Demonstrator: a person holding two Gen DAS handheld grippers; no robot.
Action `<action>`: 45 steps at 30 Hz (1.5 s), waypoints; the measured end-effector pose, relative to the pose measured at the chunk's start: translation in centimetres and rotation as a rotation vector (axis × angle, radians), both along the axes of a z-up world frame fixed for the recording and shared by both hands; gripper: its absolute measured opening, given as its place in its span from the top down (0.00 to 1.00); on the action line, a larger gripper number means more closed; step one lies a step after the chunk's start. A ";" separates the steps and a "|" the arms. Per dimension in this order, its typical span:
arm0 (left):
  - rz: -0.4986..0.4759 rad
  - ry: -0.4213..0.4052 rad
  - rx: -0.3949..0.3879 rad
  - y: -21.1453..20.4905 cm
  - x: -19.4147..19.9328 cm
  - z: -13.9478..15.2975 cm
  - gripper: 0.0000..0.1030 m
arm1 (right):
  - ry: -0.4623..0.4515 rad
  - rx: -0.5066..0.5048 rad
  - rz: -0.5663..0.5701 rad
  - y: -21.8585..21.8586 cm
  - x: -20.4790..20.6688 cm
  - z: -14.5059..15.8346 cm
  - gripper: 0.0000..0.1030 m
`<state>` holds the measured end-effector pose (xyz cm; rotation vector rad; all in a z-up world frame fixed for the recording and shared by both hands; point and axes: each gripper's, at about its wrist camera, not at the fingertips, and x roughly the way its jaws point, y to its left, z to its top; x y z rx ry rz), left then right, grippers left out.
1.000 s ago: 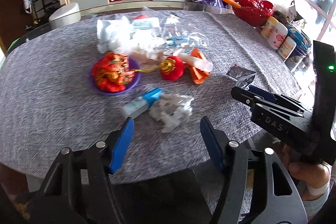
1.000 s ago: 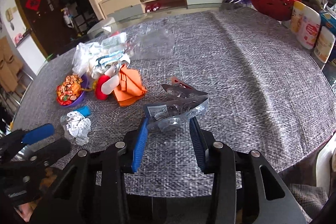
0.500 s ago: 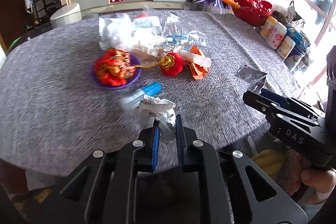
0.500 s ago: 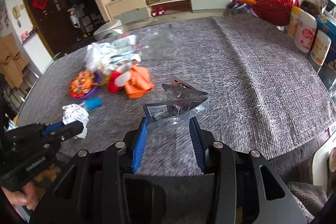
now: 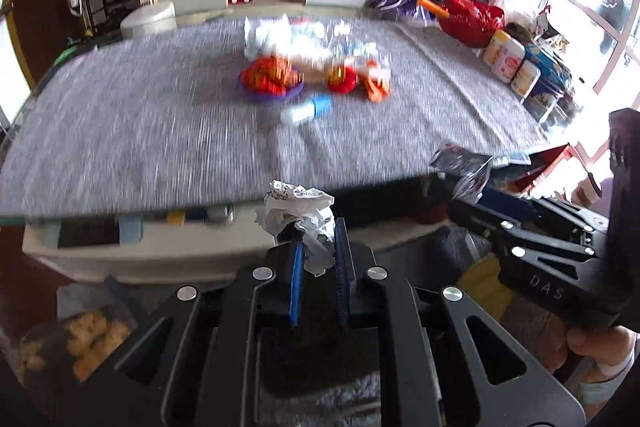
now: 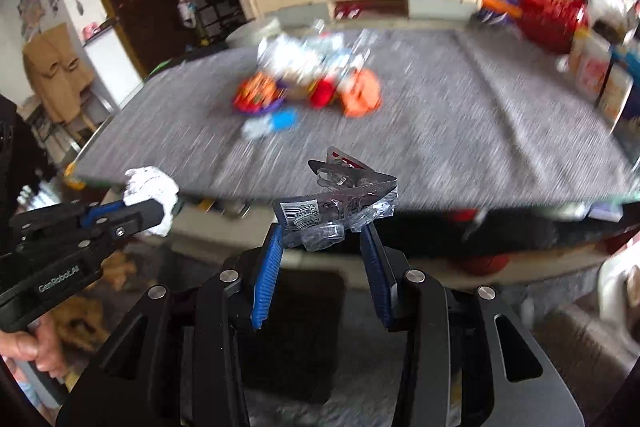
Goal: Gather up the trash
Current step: 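Lower both tools to the bin under the table and open them, then grasp the blue-capped bottle with the left tool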
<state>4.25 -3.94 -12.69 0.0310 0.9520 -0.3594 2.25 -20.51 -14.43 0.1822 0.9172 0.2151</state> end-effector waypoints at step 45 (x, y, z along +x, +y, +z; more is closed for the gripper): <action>0.043 0.137 0.000 2.4 0.0 -3.5 0.08 | 0.065 -0.015 -0.134 -1.9 3.4 -0.3 0.10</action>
